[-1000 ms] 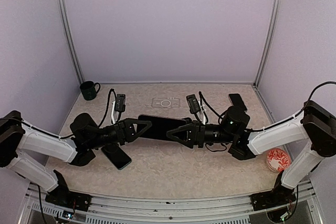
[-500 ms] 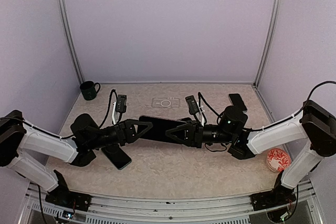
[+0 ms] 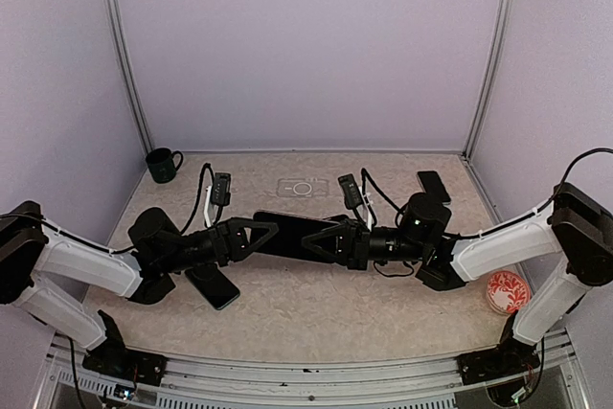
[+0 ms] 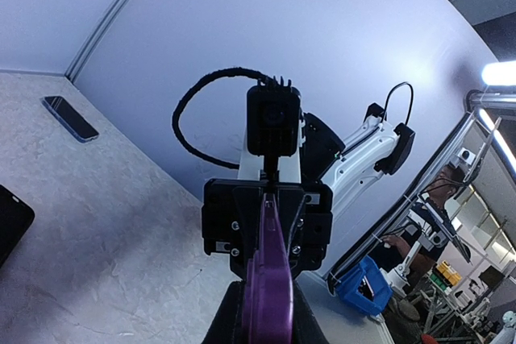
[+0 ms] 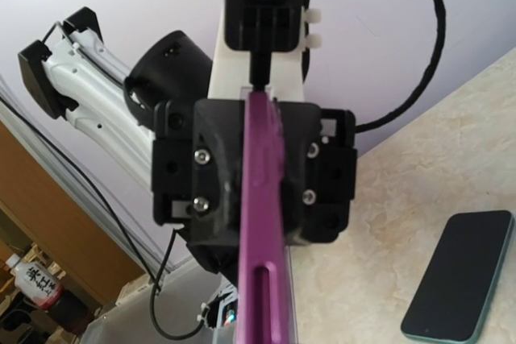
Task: Put the phone into the phone case
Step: Pass from the left arm to the right
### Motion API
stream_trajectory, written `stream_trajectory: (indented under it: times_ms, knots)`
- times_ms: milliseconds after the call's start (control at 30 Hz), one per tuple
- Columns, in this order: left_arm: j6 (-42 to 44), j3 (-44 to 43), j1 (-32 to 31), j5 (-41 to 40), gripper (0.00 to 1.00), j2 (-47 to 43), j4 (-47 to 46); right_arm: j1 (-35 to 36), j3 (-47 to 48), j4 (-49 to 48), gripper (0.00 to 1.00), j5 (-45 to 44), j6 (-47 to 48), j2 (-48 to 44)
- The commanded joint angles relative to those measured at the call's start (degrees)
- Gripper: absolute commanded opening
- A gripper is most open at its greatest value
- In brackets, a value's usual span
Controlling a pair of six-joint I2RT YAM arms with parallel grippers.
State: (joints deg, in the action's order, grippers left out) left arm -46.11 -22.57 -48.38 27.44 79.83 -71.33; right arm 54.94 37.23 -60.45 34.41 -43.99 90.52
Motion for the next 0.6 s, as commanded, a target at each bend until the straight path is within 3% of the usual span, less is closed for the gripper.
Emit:
stream_trajectory:
  times_ms: [0, 100, 300, 567]
  knots:
    - [0.58, 0.54, 0.50, -2.76, 0.07, -1.10, -1.00, -0.12, 1.69, 0.74, 0.00, 0.85, 0.55, -2.50]
    - [0.71, 1.07, 0.69, -3.20, 0.19, -1.80, -0.59, -0.75, 1.37, 1.88, 0.00, 0.46, 0.18, -3.49]
    - [1.27, 2.57, 1.55, -4.40, 0.67, -3.93, 1.11, -2.38, 2.64, 11.19, 0.00, -0.01, 2.67, -7.13]
    - [2.99, 4.10, 2.48, -7.86, 0.99, -8.27, 6.82, -6.78, 5.15, 28.25, 0.00, -3.31, 8.07, -14.28]
